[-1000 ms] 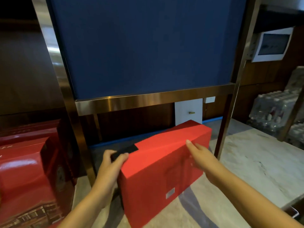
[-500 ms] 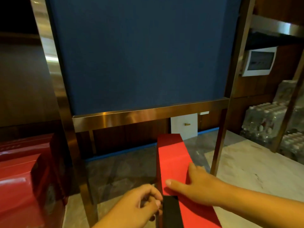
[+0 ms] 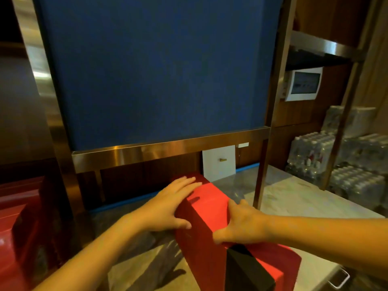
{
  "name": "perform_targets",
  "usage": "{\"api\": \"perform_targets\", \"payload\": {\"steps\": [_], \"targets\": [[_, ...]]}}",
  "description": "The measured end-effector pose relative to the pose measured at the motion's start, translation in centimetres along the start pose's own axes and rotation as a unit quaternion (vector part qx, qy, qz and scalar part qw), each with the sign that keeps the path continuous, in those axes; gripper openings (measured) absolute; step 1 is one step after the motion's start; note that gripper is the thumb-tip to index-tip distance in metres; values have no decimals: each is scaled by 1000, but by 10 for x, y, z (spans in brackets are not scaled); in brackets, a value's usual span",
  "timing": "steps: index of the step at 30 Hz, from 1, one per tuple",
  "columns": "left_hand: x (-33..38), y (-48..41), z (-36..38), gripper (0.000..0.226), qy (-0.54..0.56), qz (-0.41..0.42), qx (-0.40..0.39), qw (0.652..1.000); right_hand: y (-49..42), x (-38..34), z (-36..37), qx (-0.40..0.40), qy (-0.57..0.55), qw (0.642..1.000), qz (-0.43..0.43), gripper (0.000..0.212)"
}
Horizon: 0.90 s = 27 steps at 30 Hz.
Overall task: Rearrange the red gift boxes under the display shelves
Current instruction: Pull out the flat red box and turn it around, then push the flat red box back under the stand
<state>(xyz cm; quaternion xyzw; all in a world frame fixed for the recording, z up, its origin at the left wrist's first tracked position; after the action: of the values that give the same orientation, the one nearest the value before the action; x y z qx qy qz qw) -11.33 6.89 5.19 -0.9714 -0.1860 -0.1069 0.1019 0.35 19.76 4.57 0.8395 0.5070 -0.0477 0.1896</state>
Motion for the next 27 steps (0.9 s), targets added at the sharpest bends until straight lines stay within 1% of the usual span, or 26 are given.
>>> {"api": "perform_targets", "payload": {"steps": [2, 4, 6, 7, 8, 10, 12, 15, 16, 18, 19, 21, 23, 25, 27], "targets": [[6, -18, -3, 103, -73, 45, -62, 994, 4, 3, -7, -4, 15, 999, -30, 95], [11, -36, -2, 109, -119, 69, -146, 980, 9, 3, -15, -9, 38, 997, -71, 93], [15, -47, -1, 114, -124, 75, -226, 963, 13, 5, -22, -23, 53, 993, -104, 93], [18, -50, 0, 116, -105, 80, -249, 960, 15, 7, -23, -37, 56, 991, -115, 92], [20, -51, 0, 114, -82, 85, -255, 960, 16, 10, -25, -51, 59, 989, -124, 92], [24, -51, 0, 107, -56, 89, -241, 965, 18, 16, -27, -75, 60, 985, -143, 91], [22, -49, 1, 101, -41, 73, -218, 972, 16, 24, -32, -85, 61, 982, -155, 88], [17, -45, 2, 104, -17, 27, -164, 986, 8, 38, -39, -93, 66, 982, -148, 86], [14, -43, 4, 106, -20, 13, -145, 989, 5, 45, -39, -97, 75, 982, -141, 88], [8, -40, 6, 108, -37, -15, -120, 992, -2, 59, -36, -100, 119, 980, -123, 99], [4, -38, 6, 110, -44, -30, -113, 992, -7, 65, -35, -94, 141, 979, -115, 104], [-4, -37, 2, 116, -43, -73, -101, 991, -21, 70, -41, -56, 150, 981, -111, 105], [-12, -39, -3, 121, -33, -119, -77, 989, -39, 67, -52, -18, 132, 983, -124, 99], [-19, -41, -4, 116, -27, -158, -45, 986, -57, 61, -61, 3, 102, 984, -147, 93], [-26, -44, -1, 114, -28, -194, -20, 980, -75, 59, -64, 9, 48, 986, -162, 89]]}}
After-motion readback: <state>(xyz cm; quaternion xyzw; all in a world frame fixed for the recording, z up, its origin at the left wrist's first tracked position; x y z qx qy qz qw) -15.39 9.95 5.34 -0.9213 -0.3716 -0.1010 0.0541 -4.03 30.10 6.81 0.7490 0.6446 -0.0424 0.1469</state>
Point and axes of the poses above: each hand's wrist, its own y-axis away from the middle knuckle, its own z-axis out of the palm, x = y × z, the point moved 5 cm from there along -y, towards the middle knuckle, and after that the axes turned 1 degree about y, right-handed, at the moved point
